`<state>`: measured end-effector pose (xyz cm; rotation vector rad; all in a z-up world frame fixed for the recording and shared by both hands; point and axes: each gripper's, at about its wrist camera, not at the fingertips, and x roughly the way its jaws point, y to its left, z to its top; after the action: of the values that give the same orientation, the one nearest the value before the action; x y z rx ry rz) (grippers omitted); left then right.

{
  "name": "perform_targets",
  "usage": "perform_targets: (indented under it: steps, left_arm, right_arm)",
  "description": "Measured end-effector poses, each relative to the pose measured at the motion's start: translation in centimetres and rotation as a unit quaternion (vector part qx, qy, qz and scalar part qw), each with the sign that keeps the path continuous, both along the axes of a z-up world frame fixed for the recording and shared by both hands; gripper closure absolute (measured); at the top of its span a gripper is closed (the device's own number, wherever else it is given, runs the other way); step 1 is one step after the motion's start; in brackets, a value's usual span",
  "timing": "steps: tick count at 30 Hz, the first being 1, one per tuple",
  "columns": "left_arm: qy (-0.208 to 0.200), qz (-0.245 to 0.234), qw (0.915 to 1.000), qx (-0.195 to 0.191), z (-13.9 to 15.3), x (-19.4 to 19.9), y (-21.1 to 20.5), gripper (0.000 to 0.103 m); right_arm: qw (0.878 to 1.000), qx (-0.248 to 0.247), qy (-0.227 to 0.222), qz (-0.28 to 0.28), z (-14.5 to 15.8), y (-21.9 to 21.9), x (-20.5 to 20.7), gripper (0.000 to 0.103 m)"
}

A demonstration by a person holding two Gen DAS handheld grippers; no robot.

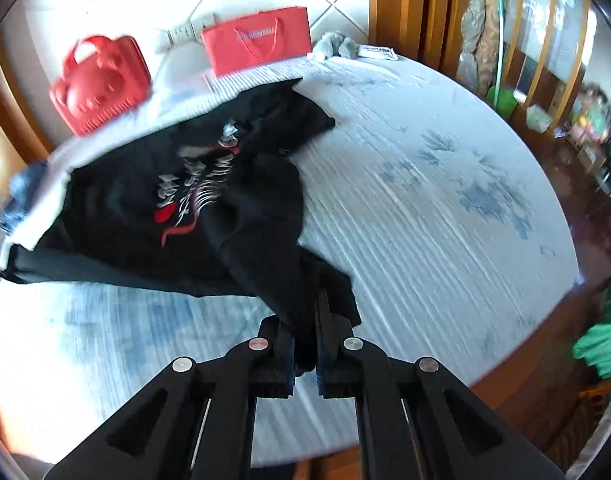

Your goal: Fold clothes

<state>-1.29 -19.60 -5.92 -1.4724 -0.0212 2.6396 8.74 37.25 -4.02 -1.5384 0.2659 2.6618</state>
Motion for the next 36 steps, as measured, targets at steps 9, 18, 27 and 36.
perform_targets:
  steps: [9, 18, 27, 36]
  left_arm:
    - [-0.091, 0.048, 0.9946, -0.016, -5.1, 2.6, -1.6, 0.095]
    - [0.01, 0.055, 0.9977, -0.039, 2.3, 3.2, 8.2, 0.095]
    - [0.018, 0.163, 0.9862, 0.02, 1.8, 1.7, 22.6, 0.084]
    - [-0.017, 0.2, 0.9763, 0.081, 0.1, 2.0, 38.3, 0.084]
  right_arm:
    - [0.994, -0.005, -0.108, 0.014, -2.9, 1.9, 1.9, 0.069]
    - [0.997, 0.025, -0.037, 0.069, 0.3, 7.0, -6.3, 0.069]
    - [0.967, 0.029, 0.003, 0.252, -1.0, 15.3, -16.9, 0.069]
    - [0.918, 0.027, 0.003, 0.396, -2.1, 14.3, -27.2, 0.069]
